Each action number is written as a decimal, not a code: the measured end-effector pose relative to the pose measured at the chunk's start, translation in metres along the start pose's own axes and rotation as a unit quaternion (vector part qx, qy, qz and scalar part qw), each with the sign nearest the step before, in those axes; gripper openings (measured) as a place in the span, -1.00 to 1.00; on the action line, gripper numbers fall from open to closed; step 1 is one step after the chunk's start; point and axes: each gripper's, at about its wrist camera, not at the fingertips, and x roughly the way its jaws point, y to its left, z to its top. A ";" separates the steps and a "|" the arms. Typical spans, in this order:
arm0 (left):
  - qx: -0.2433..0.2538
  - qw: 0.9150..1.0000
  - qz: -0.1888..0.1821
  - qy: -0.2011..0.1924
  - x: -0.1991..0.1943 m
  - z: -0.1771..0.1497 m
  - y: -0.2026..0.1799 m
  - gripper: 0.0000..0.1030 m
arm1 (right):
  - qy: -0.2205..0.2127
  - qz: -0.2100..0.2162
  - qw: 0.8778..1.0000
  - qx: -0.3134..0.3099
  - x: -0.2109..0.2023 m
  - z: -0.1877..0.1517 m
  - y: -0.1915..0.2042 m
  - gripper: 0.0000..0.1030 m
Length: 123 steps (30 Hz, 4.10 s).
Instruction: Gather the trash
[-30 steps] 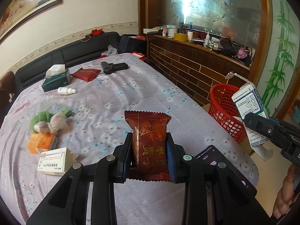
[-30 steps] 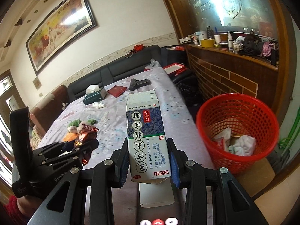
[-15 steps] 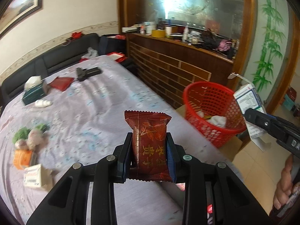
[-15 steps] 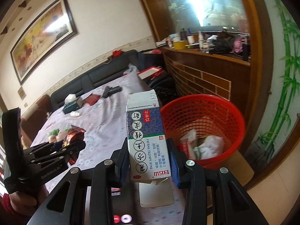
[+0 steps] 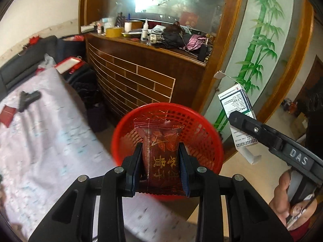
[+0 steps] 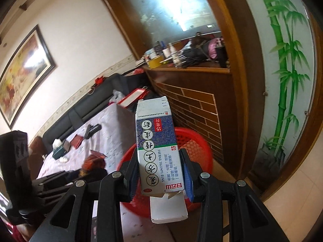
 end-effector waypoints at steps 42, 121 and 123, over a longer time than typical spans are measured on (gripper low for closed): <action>-0.097 0.983 0.153 0.003 -0.195 -0.172 0.261 0.44 | 0.110 0.122 0.975 -0.147 0.016 -0.095 0.164 0.18; -0.216 0.939 0.248 -0.096 -0.250 -0.262 0.271 0.08 | 0.259 0.190 0.926 -0.198 0.171 -0.148 0.394 -0.61; -0.210 0.941 0.247 -0.096 -0.247 -0.258 0.263 0.08 | 0.239 0.187 0.930 -0.207 0.141 -0.145 0.376 -0.61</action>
